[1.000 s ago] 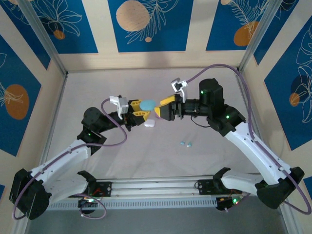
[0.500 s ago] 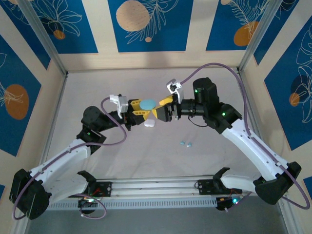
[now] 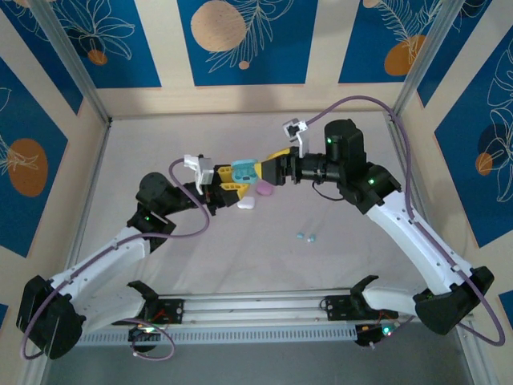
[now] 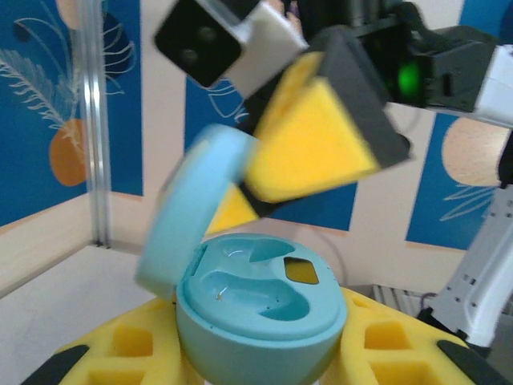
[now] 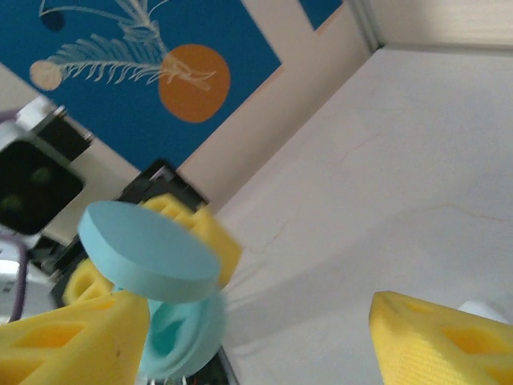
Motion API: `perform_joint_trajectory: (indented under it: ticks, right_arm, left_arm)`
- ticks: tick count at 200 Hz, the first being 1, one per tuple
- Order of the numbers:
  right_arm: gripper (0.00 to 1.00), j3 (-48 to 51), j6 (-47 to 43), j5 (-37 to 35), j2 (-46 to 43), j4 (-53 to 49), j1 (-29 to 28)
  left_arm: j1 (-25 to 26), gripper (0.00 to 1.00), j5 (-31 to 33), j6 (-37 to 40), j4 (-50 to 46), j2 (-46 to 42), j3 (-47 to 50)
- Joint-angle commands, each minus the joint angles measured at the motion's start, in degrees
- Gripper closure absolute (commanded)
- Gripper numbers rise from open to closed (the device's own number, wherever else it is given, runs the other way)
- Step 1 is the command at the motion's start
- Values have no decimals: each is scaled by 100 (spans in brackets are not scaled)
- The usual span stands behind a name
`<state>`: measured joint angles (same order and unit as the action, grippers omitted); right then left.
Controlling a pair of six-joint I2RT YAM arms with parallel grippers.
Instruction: Insert wireless bluetooth earbuds into charging case
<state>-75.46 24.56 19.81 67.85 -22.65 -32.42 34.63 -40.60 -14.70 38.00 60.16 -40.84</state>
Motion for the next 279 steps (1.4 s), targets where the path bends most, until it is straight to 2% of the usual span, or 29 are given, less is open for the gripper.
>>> perform_joint_trajectory:
  ticks: [1,72,99,124,142,149,174,193,212,230,245,279]
  right_arm:
    - [27,-112,246,-282,83,-18,61]
    - [25,-265,471,-408,-59,-139,111]
    - [23,-294,516,-139,-270,-17,117]
    - [17,-192,434,-298,-681,27,172]
    - [8,32,274,-915,-1045,-117,258]
    - [0,161,292,-1124,-1179,-190,356]
    - [1,810,733,-2123,-1558,-837,878]
    - [0,1215,1045,-1748,-1397,-1612,1802]
    - [17,1618,1033,-1307,-1005,-2161,2320]
    - [34,1967,833,-990,-637,-2234,2321]
    - [40,2236,845,-911,-359,-2172,2249]
    - [46,2604,1235,-1474,257,-2254,2070]
  left_arm:
    - [35,73,-333,-24,251,-48,-181]
    - [40,72,-205,13,204,-169,-91]
    - [39,72,-57,79,117,-230,-49]
    - [42,71,131,167,76,-318,22]
    - [43,71,198,220,42,-354,42]
    - [38,71,210,222,41,-364,56]
    - [38,71,256,226,32,-406,79]
    - [36,71,289,215,32,-443,124]
    - [35,71,332,191,32,-486,175]
    - [46,71,349,170,-6,-527,212]
    - [36,71,362,153,-25,-549,232]
    - [43,71,384,107,-53,-547,215]
